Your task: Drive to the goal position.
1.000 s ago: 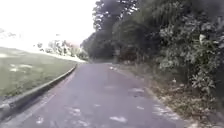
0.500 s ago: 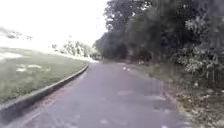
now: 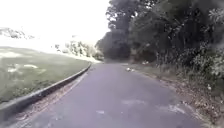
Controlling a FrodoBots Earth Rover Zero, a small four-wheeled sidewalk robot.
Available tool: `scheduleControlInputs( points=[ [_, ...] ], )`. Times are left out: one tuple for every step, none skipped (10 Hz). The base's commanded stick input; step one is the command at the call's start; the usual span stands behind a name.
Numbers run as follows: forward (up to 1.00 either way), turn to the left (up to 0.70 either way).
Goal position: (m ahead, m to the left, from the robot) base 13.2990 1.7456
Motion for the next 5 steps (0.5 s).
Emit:
scheduleControlInputs(
  points=[
    [1.00,0.00],
    [1.00,0.00],
    [1.00,0.00],
    [1.00,0.00],
    [1.00,0.00]
  ],
)
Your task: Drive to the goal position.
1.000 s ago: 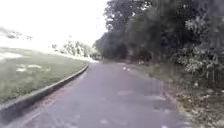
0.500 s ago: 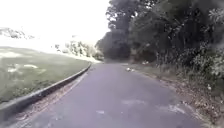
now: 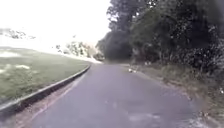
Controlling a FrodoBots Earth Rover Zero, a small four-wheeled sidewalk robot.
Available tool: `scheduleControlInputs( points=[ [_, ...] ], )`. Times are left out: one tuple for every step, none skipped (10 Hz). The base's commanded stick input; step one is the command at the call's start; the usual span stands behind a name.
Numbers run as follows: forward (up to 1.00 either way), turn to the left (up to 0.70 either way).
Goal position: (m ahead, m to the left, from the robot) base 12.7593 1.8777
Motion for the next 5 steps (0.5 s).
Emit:
scheduleControlInputs(
  points=[
    [1.00,0.00],
    [1.00,0.00],
    [1.00,0.00],
    [1.00,0.06],
    [1.00,0.17]
  ],
)
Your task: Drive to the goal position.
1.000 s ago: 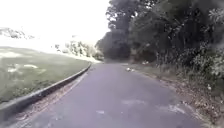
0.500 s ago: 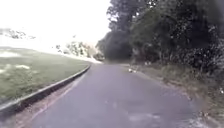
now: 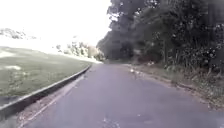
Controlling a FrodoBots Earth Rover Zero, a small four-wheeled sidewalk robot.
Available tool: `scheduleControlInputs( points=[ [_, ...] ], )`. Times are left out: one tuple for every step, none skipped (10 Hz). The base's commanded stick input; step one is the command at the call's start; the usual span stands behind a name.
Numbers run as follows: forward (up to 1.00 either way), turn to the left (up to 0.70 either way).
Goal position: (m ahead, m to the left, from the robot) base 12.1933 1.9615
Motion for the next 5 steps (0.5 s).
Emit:
scheduleControlInputs(
  points=[
    [1.00,0.27],
    [1.00,0.27],
    [1.00,0.27],
    [1.00,0.27],
    [1.00,0.27]
  ],
)
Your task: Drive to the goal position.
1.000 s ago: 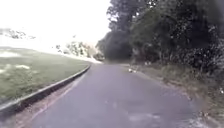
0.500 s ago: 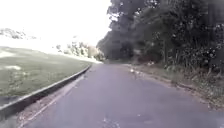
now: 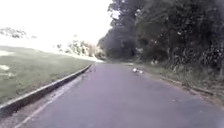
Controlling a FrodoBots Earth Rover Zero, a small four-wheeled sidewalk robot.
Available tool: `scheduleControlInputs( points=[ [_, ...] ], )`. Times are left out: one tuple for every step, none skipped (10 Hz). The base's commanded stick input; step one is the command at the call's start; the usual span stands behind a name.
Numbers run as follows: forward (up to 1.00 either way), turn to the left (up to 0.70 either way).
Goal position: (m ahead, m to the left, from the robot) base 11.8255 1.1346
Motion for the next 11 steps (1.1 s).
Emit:
scheduleControlInputs(
  points=[
    [1.00,0.00],
    [1.00,0.00],
    [1.00,0.00],
    [1.00,0.00],
    [1.00,0.00],
    [1.00,0.00],
    [1.00,0.00],
    [1.00,0.00],
    [1.00,0.00],
    [1.00,0.00],
    [1.00,0.00]
  ],
)
